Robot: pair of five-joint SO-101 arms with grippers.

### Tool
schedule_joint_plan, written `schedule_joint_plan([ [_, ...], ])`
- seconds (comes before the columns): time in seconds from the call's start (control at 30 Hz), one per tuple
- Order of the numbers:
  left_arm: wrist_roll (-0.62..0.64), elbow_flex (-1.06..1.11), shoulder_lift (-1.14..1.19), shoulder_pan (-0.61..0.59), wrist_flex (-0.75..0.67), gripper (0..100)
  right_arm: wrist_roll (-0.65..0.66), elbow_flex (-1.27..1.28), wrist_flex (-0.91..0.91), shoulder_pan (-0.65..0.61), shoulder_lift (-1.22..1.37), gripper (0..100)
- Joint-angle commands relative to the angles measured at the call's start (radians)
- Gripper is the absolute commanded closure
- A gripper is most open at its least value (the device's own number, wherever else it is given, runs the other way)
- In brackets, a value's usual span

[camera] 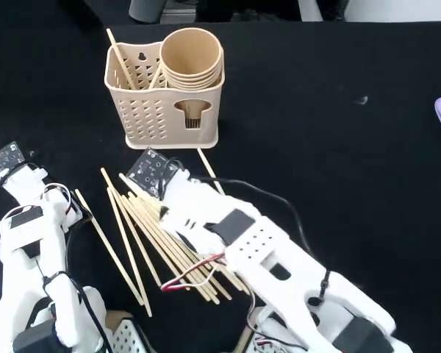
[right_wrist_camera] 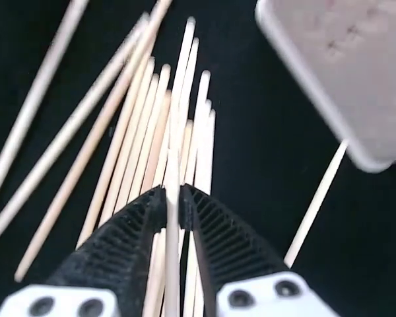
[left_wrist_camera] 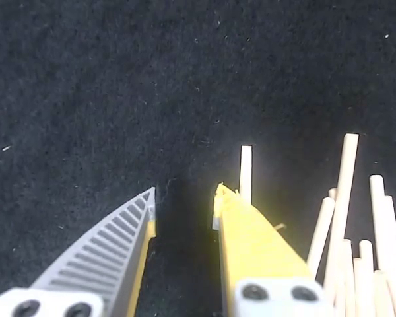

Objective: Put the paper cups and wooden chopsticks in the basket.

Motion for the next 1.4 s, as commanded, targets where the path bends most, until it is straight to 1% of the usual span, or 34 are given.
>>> schedule_joint_plan([
  [0.0,-0.003,-0.012,-0.023,0.008,-0.020,85,0.005,0.018,-0.129,0.008,-0.007,98.4],
  [0.13,-0.003,-0.012,-0.023,0.007,-0.020,85,0.008,0.007,-0.129,0.023,0.105,97.9],
  [0.2,-0.003,-0.012,-0.023,0.007,-0.020,85,0.006,-0.018,-0.129,0.048,0.153,93.9],
  [0.3,-0.003,-0.012,-0.025,0.007,-0.020,85,0.009,-0.073,-0.104,0.123,0.203,87.5],
  [0.43,-0.003,-0.012,-0.025,0.007,-0.018,85,0.012,-0.176,0.009,0.239,0.245,88.8],
  [0.57,-0.003,-0.012,-0.028,0.008,-0.020,85,0.012,-0.228,0.135,0.285,0.248,88.6],
  [0.6,-0.003,-0.012,-0.028,0.008,-0.020,85,0.014,-0.237,0.170,0.287,0.248,87.1],
  [0.7,-0.003,-0.012,-0.028,0.008,-0.017,85,0.014,-0.245,0.273,0.293,0.251,78.2],
  [0.77,-0.003,-0.012,-0.028,0.008,-0.015,85,0.014,-0.242,0.310,0.304,0.259,74.5],
  [0.93,-0.003,-0.012,-0.028,0.008,-0.018,85,0.014,-0.176,0.284,0.313,0.259,74.4],
  [1.03,-0.003,-0.012,-0.026,0.008,-0.018,85,0.015,-0.097,0.204,0.313,0.259,74.4],
  [1.17,-0.003,-0.012,-0.023,0.008,-0.020,85,0.077,0.002,0.098,0.313,0.259,74.4],
  [1.37,-0.003,-0.012,-0.023,0.008,-0.020,85,0.112,0.027,0.092,0.313,0.260,74.5],
])
